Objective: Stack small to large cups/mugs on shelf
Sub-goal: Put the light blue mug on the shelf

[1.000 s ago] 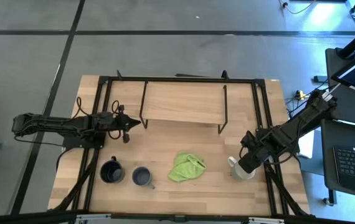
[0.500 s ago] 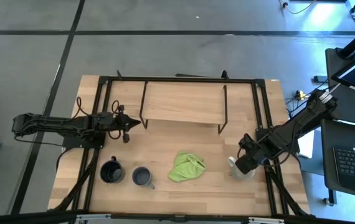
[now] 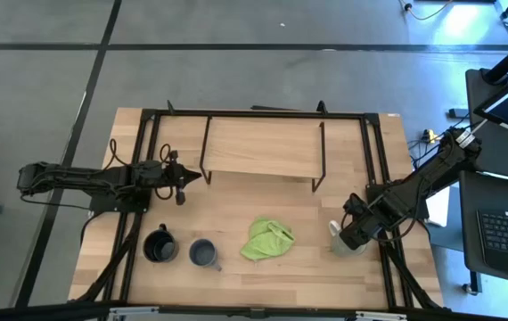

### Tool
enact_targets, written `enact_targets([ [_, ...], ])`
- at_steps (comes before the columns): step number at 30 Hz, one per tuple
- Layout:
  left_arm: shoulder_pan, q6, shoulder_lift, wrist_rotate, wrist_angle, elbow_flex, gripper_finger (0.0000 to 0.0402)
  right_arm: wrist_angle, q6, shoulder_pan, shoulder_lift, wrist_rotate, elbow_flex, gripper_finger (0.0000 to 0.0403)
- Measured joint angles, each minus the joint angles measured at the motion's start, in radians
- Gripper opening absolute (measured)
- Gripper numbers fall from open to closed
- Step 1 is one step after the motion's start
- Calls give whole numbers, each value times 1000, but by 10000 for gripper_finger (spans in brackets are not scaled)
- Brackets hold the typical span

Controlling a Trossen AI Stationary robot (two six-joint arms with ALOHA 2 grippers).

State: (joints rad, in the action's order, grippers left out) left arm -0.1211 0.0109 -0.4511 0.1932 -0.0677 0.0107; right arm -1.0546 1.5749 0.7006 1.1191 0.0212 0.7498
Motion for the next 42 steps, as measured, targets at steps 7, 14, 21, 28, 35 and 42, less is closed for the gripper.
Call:
enact_targets([
  [7,0,0,0,0,0,0,14,10,-66,0,0,-3,13,75],
  [14,0,0,0,0,0,0,14,-32,-152,-1,1,-24,83,28],
  [21,0,0,0,0,0,0,14,-122,-176,-12,1,-1,166,28],
  [28,0,0,0,0,0,0,14,-212,-410,-70,18,5,335,32],
  [35,0,0,0,0,0,0,14,-383,-778,-212,147,-1,561,34],
  [42,0,0,0,0,0,0,14,-399,-1106,-385,284,-33,755,35],
])
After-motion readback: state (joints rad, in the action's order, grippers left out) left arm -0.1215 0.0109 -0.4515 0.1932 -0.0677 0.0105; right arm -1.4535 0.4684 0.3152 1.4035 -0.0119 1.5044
